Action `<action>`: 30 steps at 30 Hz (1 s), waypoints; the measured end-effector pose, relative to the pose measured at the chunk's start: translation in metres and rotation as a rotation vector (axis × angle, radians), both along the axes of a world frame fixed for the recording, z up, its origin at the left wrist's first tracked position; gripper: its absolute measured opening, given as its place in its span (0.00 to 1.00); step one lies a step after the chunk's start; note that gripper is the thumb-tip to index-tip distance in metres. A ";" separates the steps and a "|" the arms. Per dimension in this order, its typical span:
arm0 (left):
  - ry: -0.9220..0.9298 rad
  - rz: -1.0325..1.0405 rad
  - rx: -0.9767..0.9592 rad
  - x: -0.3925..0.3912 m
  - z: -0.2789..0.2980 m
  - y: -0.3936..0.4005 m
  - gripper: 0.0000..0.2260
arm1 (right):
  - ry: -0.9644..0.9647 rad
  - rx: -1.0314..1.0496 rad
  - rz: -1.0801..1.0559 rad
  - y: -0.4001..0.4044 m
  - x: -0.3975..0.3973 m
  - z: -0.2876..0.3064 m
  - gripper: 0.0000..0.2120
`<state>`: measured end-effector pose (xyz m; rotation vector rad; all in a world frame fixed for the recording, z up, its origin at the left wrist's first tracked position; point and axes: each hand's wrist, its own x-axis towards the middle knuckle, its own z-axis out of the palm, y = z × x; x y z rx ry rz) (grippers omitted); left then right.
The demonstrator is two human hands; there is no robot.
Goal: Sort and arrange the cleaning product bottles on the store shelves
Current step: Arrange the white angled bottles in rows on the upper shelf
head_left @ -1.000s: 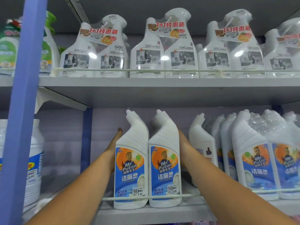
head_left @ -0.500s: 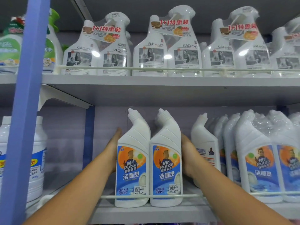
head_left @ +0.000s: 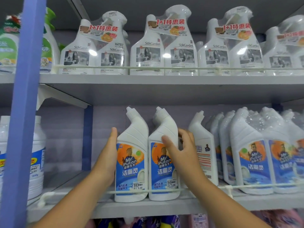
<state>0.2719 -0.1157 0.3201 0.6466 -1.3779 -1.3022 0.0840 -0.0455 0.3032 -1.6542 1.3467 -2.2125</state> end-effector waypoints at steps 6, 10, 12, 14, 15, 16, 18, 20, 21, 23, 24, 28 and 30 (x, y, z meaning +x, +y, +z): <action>-0.066 0.095 -0.187 -0.005 -0.002 0.002 0.14 | 0.057 0.098 0.009 0.001 -0.006 0.006 0.29; -0.071 0.132 -0.212 -0.006 -0.006 0.004 0.17 | 0.046 0.089 -0.034 0.000 0.000 0.003 0.28; -0.077 0.145 -0.204 -0.005 -0.008 0.004 0.18 | 0.051 0.097 -0.051 0.003 0.004 0.003 0.26; -0.077 0.149 -0.191 -0.002 -0.009 0.006 0.18 | 0.073 0.122 -0.061 0.005 0.004 0.003 0.26; -0.058 0.155 -0.195 -0.001 -0.010 0.008 0.17 | 0.088 0.129 -0.058 0.007 0.001 0.003 0.25; -0.030 0.171 -0.213 0.001 -0.010 0.009 0.16 | 0.096 0.118 -0.061 0.010 -0.003 0.004 0.24; 0.013 0.229 -0.303 0.003 -0.007 0.013 0.18 | 0.128 0.037 -0.157 0.021 -0.019 0.012 0.20; -0.009 0.286 -0.423 0.003 0.002 0.018 0.21 | 0.223 -0.041 -0.380 0.029 -0.044 0.030 0.19; -0.036 0.306 -0.478 0.001 0.008 0.019 0.21 | 0.263 -0.036 -0.478 0.030 -0.058 0.040 0.20; -0.092 0.344 -0.549 -0.003 0.018 0.019 0.20 | 0.307 0.129 -0.610 0.029 -0.079 0.059 0.25; -0.106 0.368 -0.558 -0.005 0.022 0.019 0.20 | 0.326 0.246 -0.635 0.026 -0.086 0.066 0.29; -0.184 0.640 -0.697 -0.017 0.023 0.035 0.25 | 0.297 0.624 -0.555 0.021 -0.092 0.077 0.32; -0.260 0.722 -0.899 -0.026 0.020 0.049 0.22 | 0.321 0.638 -0.525 0.024 -0.093 0.076 0.28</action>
